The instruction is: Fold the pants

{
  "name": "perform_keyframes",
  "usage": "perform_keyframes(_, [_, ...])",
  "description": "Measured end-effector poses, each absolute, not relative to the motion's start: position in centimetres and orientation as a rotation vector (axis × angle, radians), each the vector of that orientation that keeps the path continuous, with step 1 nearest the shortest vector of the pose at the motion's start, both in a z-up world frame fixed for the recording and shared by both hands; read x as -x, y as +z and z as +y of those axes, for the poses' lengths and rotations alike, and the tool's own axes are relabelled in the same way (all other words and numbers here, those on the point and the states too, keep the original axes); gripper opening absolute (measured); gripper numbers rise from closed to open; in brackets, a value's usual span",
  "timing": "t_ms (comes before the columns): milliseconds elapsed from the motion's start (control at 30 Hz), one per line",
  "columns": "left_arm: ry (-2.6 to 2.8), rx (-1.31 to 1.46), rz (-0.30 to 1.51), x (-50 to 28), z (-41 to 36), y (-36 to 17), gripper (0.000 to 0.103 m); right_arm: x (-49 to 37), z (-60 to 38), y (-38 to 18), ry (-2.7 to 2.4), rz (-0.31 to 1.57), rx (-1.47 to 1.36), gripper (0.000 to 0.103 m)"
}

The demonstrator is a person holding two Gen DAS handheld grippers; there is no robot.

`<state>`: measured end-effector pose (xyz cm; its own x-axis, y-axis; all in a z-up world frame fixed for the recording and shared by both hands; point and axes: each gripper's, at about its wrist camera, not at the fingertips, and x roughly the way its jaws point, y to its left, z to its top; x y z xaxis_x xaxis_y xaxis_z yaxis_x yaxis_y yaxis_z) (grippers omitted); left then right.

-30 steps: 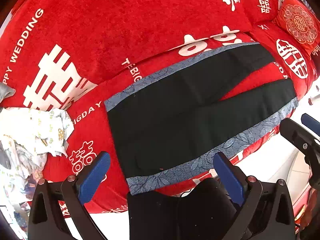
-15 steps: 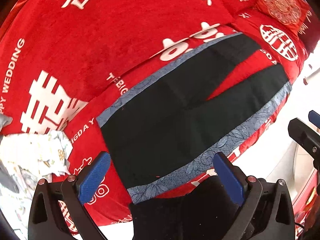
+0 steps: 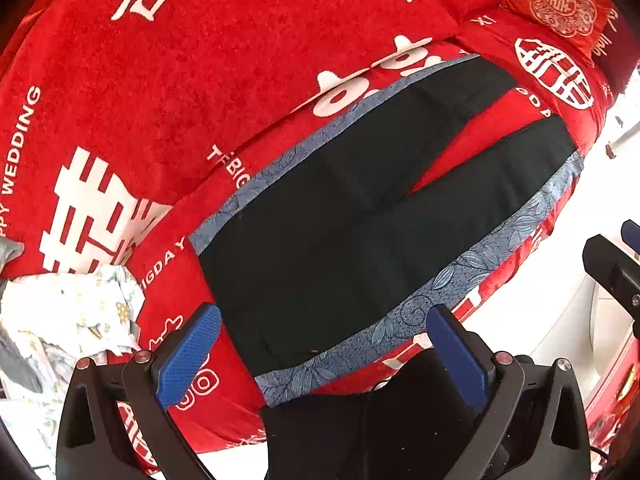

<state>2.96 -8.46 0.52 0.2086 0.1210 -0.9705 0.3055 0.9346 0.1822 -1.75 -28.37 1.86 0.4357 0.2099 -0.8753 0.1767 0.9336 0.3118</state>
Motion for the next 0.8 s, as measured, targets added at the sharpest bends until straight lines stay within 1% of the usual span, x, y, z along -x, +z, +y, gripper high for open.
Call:
perform_keyframes(367, [-0.028, -0.432, 1.439, -3.4, -9.0, -2.1, 0.103, 0.3, -28.9, -0.5, 0.118, 1.152, -0.4, 0.103])
perform_keyframes(567, [0.088, -0.383, 1.528, -3.9, -9.4, -2.7, 0.103, -1.3, -30.7, -0.6, 0.191, 1.155, -0.373, 0.103])
perform_keyframes(800, [0.129, -0.468, 1.523, -4.9, -13.2, -2.6, 0.103, -1.8, -33.9, -1.1, 0.223, 1.156, -0.371, 0.103])
